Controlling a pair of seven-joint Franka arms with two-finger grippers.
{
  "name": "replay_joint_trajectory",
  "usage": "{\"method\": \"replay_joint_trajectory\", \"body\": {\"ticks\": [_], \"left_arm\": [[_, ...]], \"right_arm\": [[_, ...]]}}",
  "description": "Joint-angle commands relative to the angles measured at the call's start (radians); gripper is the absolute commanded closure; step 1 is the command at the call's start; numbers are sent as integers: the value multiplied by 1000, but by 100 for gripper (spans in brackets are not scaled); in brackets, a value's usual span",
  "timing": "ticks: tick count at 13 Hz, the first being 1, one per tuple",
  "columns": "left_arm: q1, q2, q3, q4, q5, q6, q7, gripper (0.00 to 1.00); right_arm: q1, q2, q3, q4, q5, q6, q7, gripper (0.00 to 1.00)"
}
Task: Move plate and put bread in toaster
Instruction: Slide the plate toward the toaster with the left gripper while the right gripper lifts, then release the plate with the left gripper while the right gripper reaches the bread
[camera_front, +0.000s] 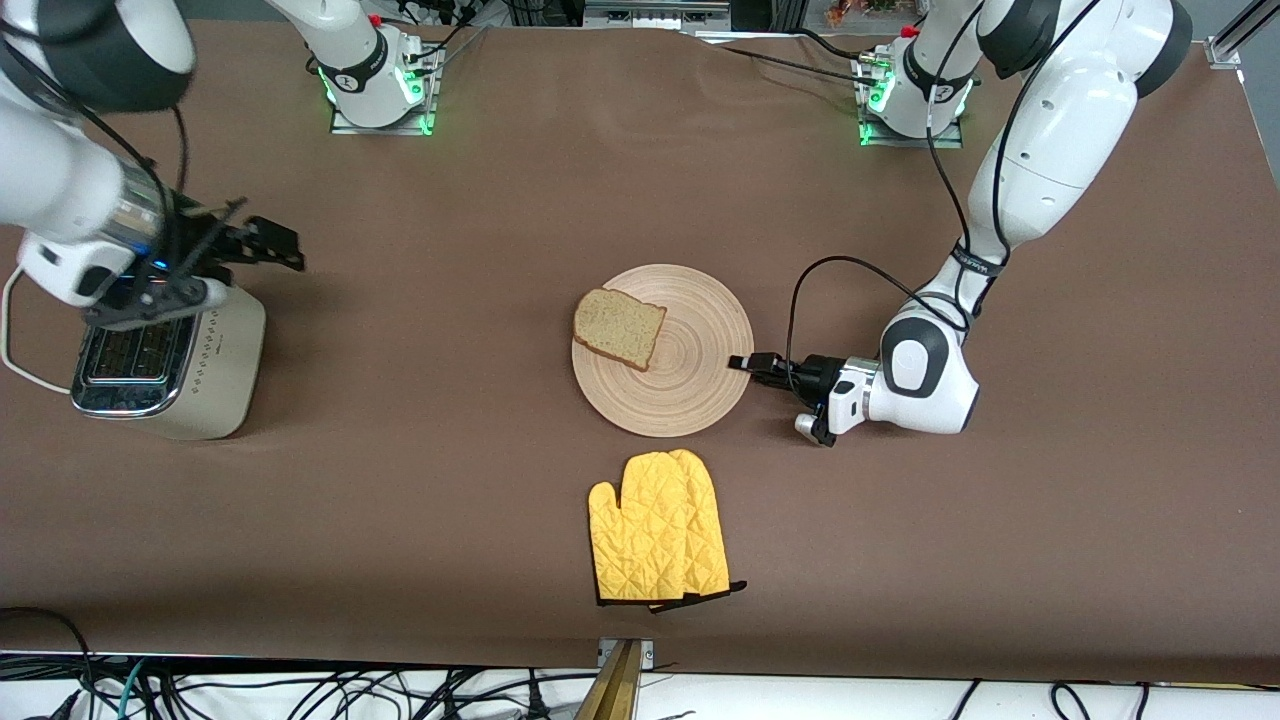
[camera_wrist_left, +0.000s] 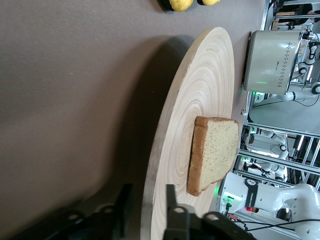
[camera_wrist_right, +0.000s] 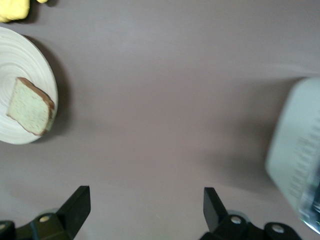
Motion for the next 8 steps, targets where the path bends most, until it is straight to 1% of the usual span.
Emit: {"method": "replay_joint_trajectory", "body": {"ticks": [1, 2, 3, 4, 5, 6, 8], "left_arm": [[40, -13, 0, 6, -17, -41, 29, 0], [69, -29, 4, 6, -8, -71, 26, 0], [109, -49, 7, 7, 24, -112, 26, 0], [143, -83, 12, 13, 95, -148, 25, 0], [180, -120, 10, 22, 208, -168, 14, 0], [210, -151, 7, 30, 303, -197, 13, 0], [253, -232, 12, 36, 443, -245, 13, 0]], "right_arm": [[124, 51, 0, -58, 35, 147, 164, 0], [158, 86, 2, -60, 67, 202, 189, 0], [194, 131, 2, -60, 150, 252, 194, 0], [249, 171, 0, -63, 226, 332, 197, 0], [280, 201, 2, -64, 248, 401, 235, 0], [307, 234, 2, -64, 251, 456, 267, 0], [359, 295, 3, -64, 260, 562, 330, 0]]}}
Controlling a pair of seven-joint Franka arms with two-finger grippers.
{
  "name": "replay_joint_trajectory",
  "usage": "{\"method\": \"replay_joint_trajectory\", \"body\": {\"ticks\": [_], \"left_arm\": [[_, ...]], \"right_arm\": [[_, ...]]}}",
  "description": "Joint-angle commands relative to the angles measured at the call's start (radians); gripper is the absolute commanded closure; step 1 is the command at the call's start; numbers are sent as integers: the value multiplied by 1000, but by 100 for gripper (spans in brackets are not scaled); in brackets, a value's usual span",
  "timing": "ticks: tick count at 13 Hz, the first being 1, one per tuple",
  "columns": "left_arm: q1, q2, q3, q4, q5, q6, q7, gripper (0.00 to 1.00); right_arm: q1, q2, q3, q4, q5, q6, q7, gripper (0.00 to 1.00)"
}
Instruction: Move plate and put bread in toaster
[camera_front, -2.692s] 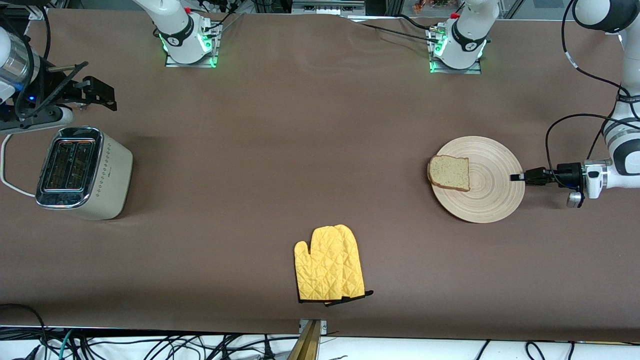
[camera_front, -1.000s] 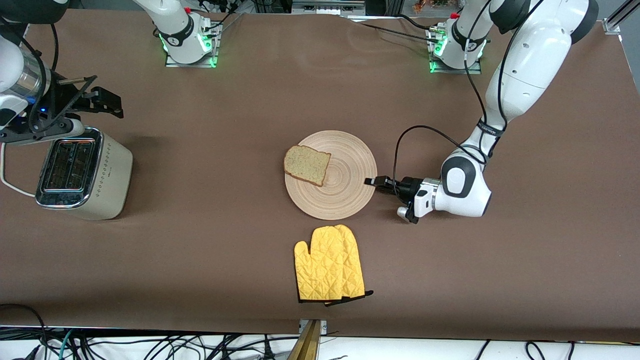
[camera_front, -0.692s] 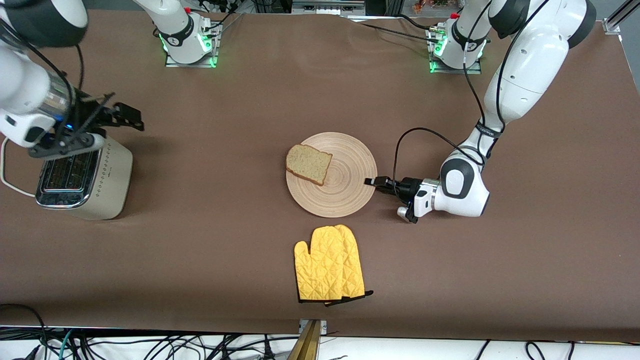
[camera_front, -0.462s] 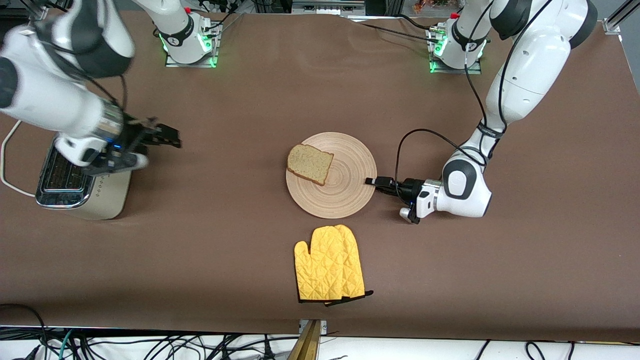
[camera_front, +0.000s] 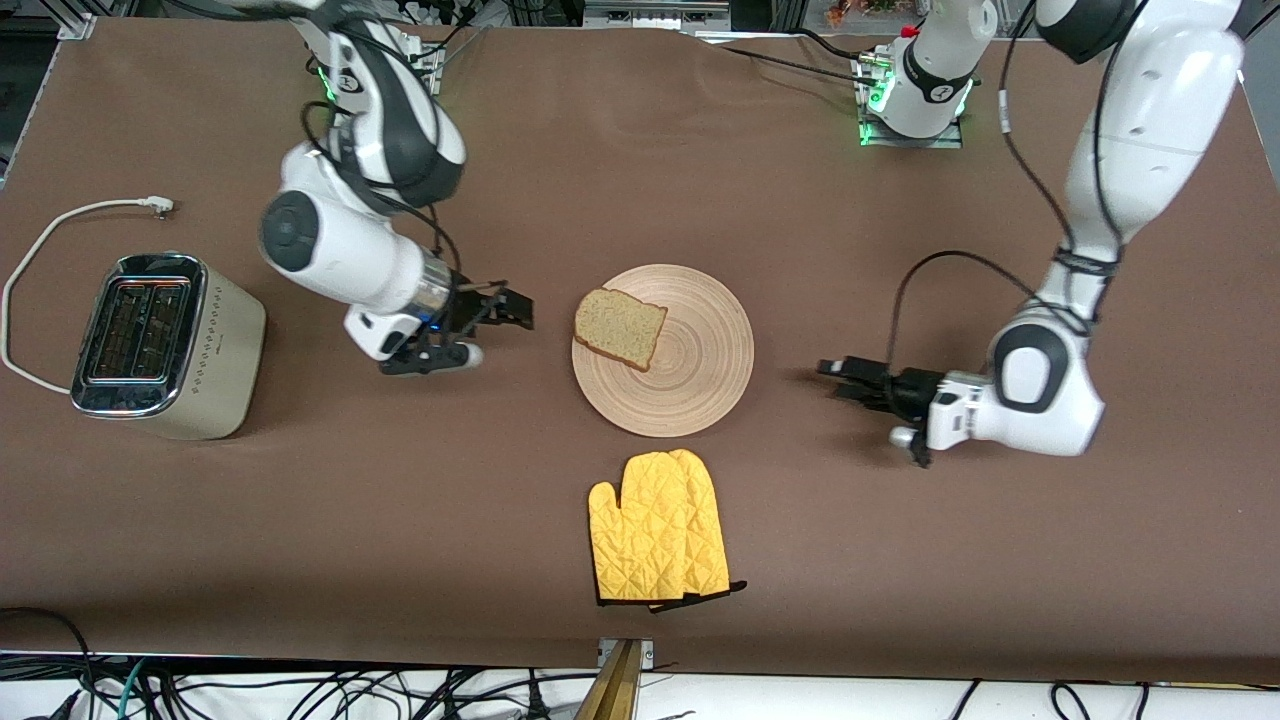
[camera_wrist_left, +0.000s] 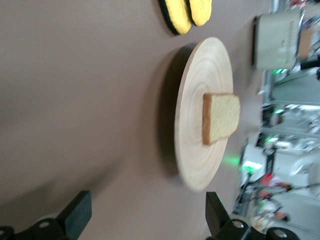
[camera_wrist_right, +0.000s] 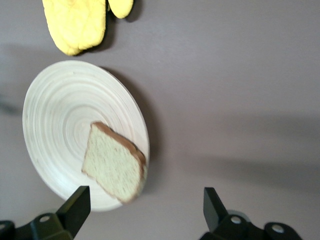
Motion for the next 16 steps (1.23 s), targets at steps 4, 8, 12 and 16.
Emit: {"method": "replay_joint_trajectory", "body": {"ticks": [4, 8, 12, 16], "left_arm": [[52, -261, 3, 2, 426, -86, -3, 0], [42, -395, -10, 63, 665, -187, -112, 0], [9, -560, -33, 68, 781, -298, -373, 0], [-192, -715, 116, 36, 813, -284, -460, 0]], "right_arm": [[45, 98, 17, -36, 138, 155, 76, 0], [68, 118, 37, -118, 226, 246, 76, 8], [75, 113, 63, -163, 279, 276, 77, 22], [75, 116, 74, -191, 287, 309, 77, 31]]}}
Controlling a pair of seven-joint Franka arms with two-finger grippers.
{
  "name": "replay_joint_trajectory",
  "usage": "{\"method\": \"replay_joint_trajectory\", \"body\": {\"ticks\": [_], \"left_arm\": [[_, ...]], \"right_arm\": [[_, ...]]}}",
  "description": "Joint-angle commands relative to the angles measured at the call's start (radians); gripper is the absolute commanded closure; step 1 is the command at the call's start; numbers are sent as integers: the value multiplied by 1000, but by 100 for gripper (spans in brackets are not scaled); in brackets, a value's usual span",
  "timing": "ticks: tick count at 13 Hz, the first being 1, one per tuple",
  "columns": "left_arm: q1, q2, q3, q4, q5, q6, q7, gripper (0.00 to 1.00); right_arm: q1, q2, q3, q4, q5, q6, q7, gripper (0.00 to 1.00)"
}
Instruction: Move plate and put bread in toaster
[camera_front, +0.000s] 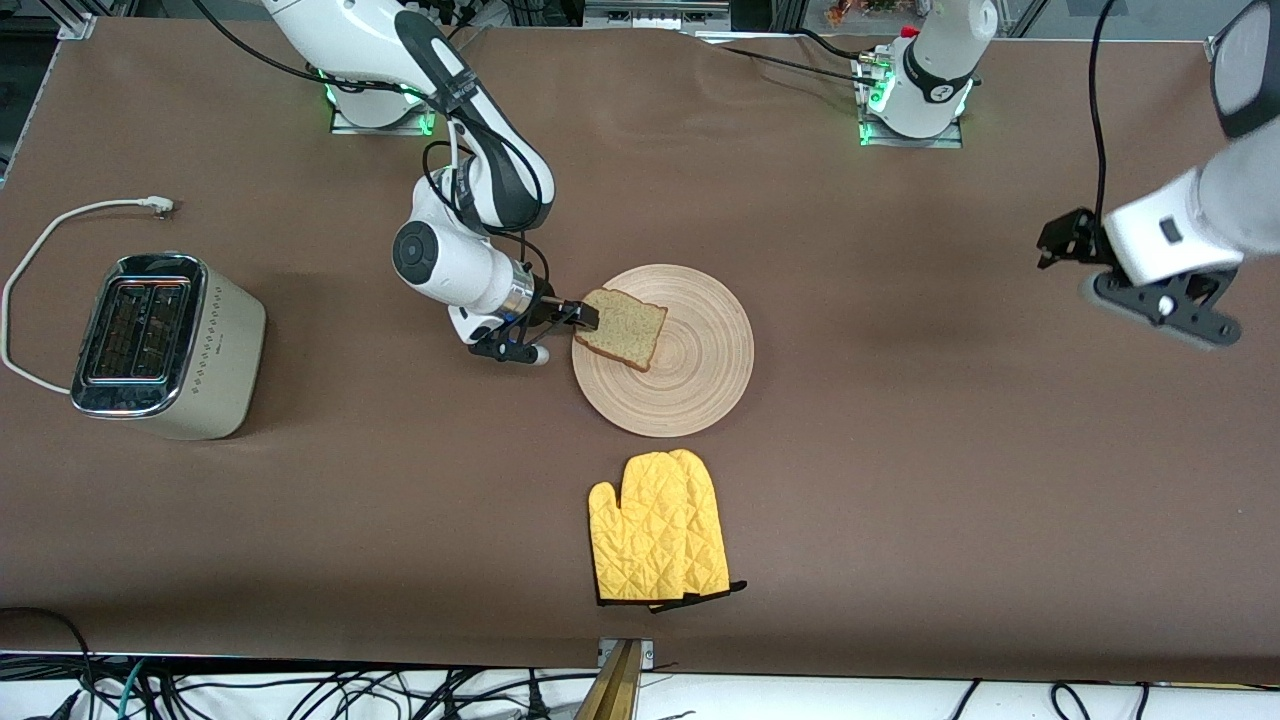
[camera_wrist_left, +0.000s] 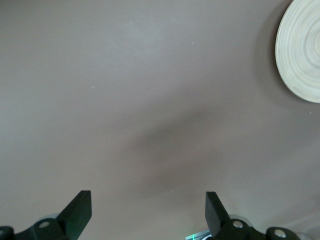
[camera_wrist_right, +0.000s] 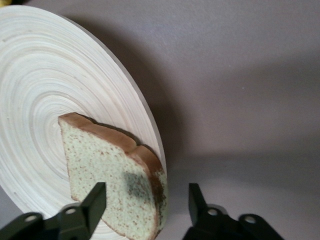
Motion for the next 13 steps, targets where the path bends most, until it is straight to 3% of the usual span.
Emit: {"method": "replay_joint_trajectory", "body": {"ticks": [1, 3, 6, 8, 10, 13], "left_arm": [[-132, -69, 153, -41, 26, 71, -71, 0], [-139, -97, 193, -79, -103, 125, -146, 0], [-136, -126, 201, -135, -115, 130, -182, 0], [-131, -122, 195, -124, -116, 115, -173, 0], [-130, -105, 195, -101, -116, 98, -174, 0], [-131, -102, 193, -98, -115, 96, -182, 0]], "right_arm": [[1, -18, 11, -33, 25, 23, 3, 39], [1, -20, 11, -37, 26, 23, 3, 61], [1, -21, 11, -41, 31, 23, 3, 83], [1, -20, 11, -41, 31, 23, 3, 89], [1, -18, 11, -39, 37, 23, 3, 100], [2, -23, 11, -31, 37, 14, 3, 100]]}}
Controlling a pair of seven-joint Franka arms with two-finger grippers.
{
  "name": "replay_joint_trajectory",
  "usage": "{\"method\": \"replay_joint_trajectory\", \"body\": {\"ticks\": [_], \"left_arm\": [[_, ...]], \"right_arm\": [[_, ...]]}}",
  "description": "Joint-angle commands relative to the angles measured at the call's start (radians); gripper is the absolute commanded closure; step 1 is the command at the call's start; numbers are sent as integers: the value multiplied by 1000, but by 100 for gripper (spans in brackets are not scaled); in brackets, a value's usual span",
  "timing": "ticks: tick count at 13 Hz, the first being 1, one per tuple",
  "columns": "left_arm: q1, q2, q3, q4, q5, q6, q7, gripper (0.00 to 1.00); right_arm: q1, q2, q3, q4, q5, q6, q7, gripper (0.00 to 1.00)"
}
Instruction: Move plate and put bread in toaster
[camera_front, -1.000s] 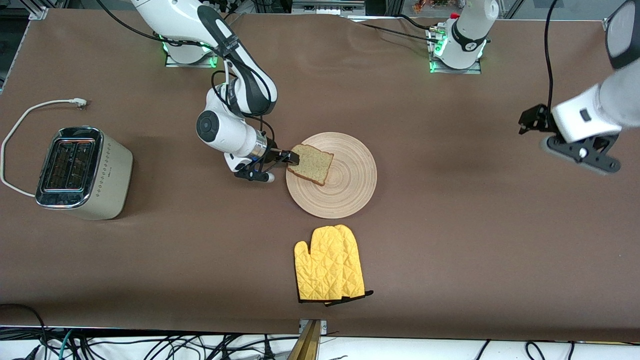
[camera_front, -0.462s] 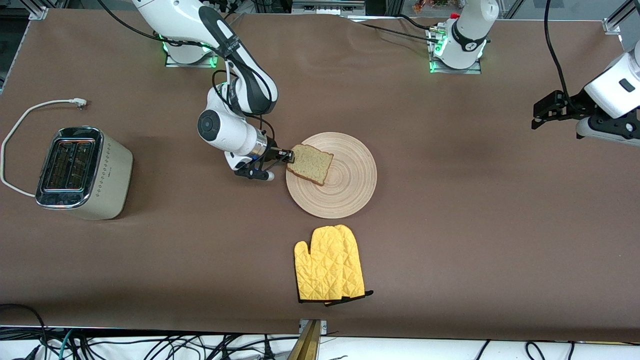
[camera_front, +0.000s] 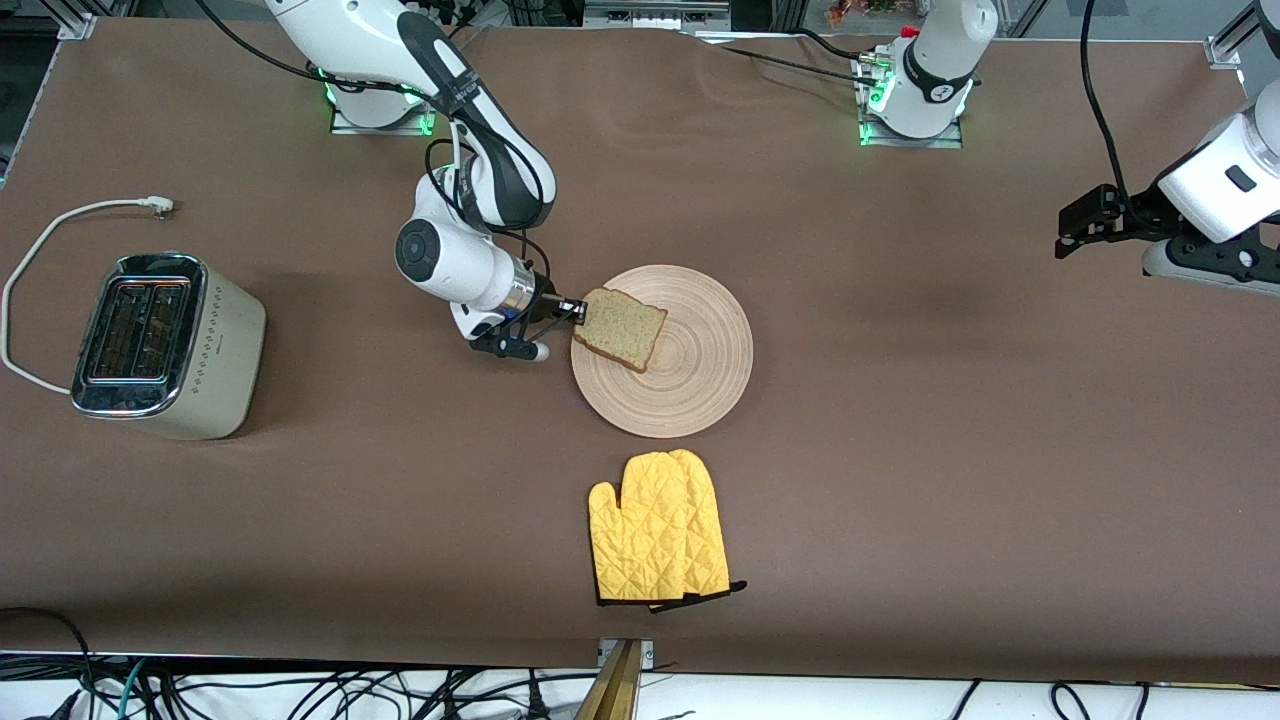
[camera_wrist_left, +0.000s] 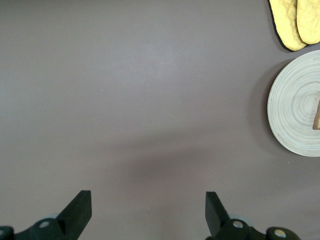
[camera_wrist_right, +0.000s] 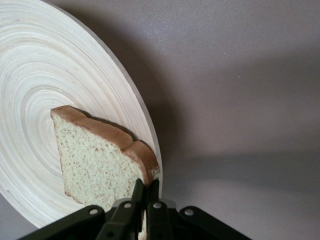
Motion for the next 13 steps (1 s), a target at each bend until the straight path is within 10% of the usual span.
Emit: {"method": "replay_joint_trajectory", "body": {"ticks": [1, 5, 13], "left_arm": [[-4, -12, 3, 0, -15, -10, -12, 0], [-4, -12, 3, 2, -16, -12, -10, 0], [-3, -12, 5, 2, -16, -13, -9, 0]], "right_arm": [[1, -31, 6, -10, 17, 4, -5, 100], [0, -109, -49, 57, -33, -198, 43, 100], [-12, -117, -201, 489, -471, -812, 106, 100]]}}
